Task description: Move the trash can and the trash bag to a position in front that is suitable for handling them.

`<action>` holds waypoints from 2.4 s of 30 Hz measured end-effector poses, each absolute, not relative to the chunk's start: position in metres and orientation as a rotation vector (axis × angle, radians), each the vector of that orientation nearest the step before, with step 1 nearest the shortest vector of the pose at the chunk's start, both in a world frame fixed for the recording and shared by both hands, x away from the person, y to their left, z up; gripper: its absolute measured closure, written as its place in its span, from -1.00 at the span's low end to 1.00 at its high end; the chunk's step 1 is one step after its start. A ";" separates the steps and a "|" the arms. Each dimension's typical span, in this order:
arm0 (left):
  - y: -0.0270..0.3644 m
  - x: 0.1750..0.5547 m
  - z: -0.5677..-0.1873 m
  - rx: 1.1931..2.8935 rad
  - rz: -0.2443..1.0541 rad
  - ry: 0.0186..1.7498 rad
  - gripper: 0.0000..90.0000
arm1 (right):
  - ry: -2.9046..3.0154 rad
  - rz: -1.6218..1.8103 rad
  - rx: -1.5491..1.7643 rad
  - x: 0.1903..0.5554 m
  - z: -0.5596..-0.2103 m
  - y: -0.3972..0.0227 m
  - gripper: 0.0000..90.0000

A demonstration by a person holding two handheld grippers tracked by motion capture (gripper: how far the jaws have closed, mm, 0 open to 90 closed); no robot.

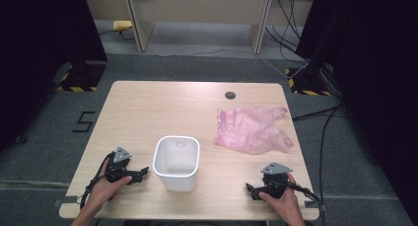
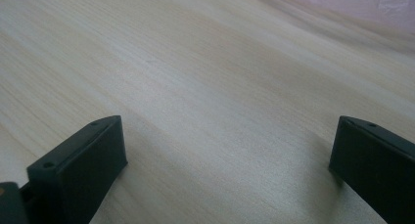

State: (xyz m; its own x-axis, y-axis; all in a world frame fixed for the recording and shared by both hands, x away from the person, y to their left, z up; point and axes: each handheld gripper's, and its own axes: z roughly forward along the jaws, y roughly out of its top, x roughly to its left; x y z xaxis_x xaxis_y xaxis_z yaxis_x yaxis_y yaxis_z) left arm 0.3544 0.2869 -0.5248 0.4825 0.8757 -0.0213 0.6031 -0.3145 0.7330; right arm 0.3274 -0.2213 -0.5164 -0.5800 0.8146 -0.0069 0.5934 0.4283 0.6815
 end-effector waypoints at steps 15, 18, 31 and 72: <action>0.283 0.351 -0.517 2.045 0.449 1.229 -0.66 | 2.379 0.975 1.134 0.326 -0.508 -0.208 -0.63; 0.277 0.346 -0.511 2.021 0.418 1.197 -0.66 | 2.408 1.023 1.058 0.322 -0.503 -0.195 -0.66; 0.239 0.334 -0.487 1.944 0.353 1.151 -0.61 | 2.478 1.249 0.802 0.307 -0.482 -0.141 -0.66; 0.179 0.393 -0.468 1.937 0.342 1.122 -0.56 | 2.344 1.375 0.868 0.358 -0.479 -0.108 -0.65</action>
State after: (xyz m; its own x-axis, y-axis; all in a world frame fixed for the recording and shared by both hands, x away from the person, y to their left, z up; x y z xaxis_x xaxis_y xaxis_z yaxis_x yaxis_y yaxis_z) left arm 0.3934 0.1787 -0.4684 0.5600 0.8110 -0.1693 0.5787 -0.2367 0.7804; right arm 0.3582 -0.1082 -0.4791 -0.7774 0.6267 0.0533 0.3524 0.3639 0.8622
